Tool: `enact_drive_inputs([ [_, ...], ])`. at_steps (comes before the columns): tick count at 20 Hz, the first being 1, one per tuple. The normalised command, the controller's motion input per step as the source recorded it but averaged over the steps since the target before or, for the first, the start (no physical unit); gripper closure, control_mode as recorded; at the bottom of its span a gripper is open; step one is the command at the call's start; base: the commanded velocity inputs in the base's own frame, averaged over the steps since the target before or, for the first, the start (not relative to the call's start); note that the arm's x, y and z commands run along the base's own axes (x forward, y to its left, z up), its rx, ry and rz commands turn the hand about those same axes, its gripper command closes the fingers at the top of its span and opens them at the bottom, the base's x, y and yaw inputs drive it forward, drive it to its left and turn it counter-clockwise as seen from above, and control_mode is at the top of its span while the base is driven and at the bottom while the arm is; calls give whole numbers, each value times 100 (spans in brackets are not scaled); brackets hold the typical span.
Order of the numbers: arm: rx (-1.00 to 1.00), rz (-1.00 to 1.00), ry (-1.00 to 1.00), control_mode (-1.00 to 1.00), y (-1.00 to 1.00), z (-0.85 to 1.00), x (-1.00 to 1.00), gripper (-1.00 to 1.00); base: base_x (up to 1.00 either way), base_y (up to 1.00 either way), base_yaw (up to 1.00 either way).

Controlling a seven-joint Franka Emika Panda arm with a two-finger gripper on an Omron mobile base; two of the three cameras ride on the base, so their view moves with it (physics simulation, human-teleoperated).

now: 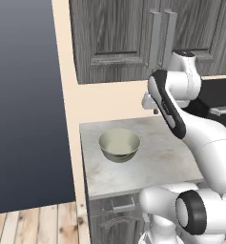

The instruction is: Open the cabinet and setup a tea strainer by placing it in the bowl upright.

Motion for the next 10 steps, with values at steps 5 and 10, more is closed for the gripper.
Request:
enact_drive_inputs([
  [5,3,0,-8,-100,-20,19,0,-100,0,0,0],
  [10,3,-4,-43,-100,-12,79,-11,-100,0,0,0],
])
